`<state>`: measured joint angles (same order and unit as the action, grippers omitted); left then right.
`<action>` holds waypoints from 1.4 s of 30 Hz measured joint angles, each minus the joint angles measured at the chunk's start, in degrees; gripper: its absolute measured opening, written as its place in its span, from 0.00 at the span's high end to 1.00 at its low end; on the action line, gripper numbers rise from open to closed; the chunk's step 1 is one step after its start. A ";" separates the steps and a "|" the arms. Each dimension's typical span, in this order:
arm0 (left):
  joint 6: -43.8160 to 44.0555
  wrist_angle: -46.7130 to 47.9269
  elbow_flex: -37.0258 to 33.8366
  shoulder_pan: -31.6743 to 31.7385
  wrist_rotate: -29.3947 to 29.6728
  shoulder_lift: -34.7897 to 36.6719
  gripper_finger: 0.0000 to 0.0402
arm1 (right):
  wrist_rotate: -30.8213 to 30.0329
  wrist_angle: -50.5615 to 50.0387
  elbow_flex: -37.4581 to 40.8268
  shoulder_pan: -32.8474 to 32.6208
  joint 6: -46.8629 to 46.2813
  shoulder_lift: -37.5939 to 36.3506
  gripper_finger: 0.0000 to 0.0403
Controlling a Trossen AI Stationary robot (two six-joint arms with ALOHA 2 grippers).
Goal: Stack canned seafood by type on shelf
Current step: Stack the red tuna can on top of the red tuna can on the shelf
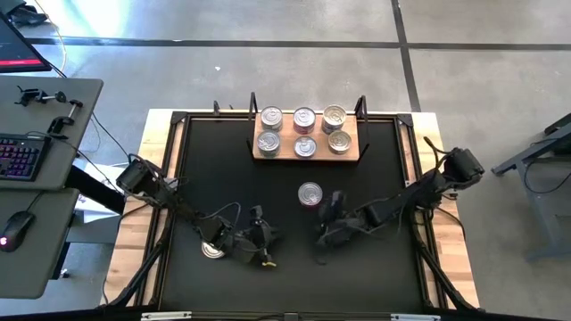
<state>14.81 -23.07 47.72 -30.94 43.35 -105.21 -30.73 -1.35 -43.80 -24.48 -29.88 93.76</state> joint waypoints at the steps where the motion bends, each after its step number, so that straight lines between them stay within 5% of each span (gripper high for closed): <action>1: 0.00 0.06 0.00 0.00 0.00 0.00 0.99 | -3.07 -6.08 -1.07 -0.24 -3.28 -0.05 0.39; 4: 0.00 0.13 0.00 0.02 0.00 0.00 0.99 | -6.40 -21.59 -2.80 -0.49 -14.66 -0.07 0.39; 7: 0.00 -0.18 0.00 0.26 0.00 0.00 0.99 | -8.55 -26.65 -0.22 0.57 -21.16 -0.07 0.39; 16: -0.04 -0.86 0.00 0.92 0.01 0.00 0.99 | -15.71 -3.82 10.98 9.76 -20.19 0.08 0.61; 23: -1.85 -0.86 0.00 0.77 0.01 0.00 0.99 | -1.64 11.86 8.72 13.28 -6.71 4.15 0.82; 29: -9.89 -0.78 0.00 -0.24 -0.33 0.00 0.99 | 8.41 26.81 4.23 9.48 8.89 12.00 0.92; 34: -15.71 0.66 0.02 -0.20 -0.86 0.00 0.95 | 8.89 28.40 1.43 6.63 13.41 15.84 0.95; 42: -19.69 8.51 0.04 3.92 -0.63 0.00 0.70 | 7.63 27.71 1.39 5.37 10.90 16.48 0.95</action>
<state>-4.88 -14.56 47.77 -27.02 42.72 -105.21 -23.10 26.36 -42.41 -19.11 -18.98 110.24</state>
